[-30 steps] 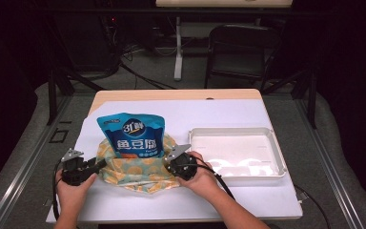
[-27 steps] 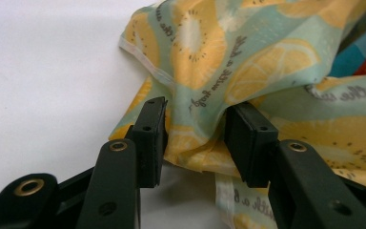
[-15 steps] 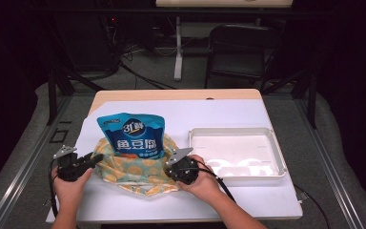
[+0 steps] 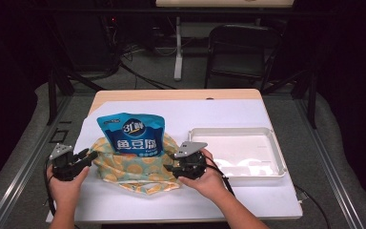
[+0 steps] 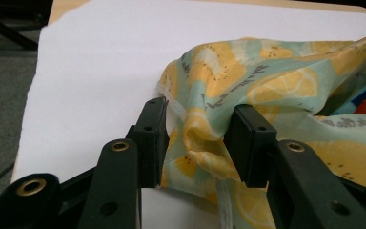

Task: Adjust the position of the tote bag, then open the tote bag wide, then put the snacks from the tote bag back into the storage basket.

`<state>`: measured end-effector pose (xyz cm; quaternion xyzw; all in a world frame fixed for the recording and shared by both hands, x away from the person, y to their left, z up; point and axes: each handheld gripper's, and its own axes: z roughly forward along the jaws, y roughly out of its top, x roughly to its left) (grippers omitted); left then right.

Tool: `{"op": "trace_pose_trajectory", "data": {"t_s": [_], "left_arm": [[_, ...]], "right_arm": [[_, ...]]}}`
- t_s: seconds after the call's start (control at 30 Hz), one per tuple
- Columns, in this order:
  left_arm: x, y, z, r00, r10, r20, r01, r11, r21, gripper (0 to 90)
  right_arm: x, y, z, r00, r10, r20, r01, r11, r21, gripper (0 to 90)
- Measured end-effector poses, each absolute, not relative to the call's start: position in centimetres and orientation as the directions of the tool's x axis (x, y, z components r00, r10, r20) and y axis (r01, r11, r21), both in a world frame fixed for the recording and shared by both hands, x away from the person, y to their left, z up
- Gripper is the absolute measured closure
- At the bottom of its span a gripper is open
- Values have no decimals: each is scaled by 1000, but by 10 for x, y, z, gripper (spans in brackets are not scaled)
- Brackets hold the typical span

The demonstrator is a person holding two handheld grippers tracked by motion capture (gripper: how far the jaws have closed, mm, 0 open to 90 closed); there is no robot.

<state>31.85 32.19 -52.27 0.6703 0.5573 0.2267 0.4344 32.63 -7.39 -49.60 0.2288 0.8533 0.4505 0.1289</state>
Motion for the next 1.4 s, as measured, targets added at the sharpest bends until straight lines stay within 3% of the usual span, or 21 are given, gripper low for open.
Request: {"op": "trace_pose_trajectory", "data": {"t_s": [0.23, 0.47, 0.83, 1.4], "left_arm": [[313, 317, -509, 297, 941, -163, 503, -9, 864, 567], [308, 307, -493, 338, 935, -112, 452, -56, 890, 513], [299, 298, -476, 404, 912, -72, 408, -109, 906, 518], [296, 286, -462, 462, 876, -139, 380, -54, 923, 521]], "right_arm": [[330, -85, -487, -841, 539, -46, 249, 462, 851, 506], [332, -90, -485, -826, 562, -50, 259, 457, 851, 518], [332, -93, -482, -816, 574, -67, 246, 449, 859, 544], [327, -99, -481, -792, 605, -76, 226, 407, 885, 514]]}}
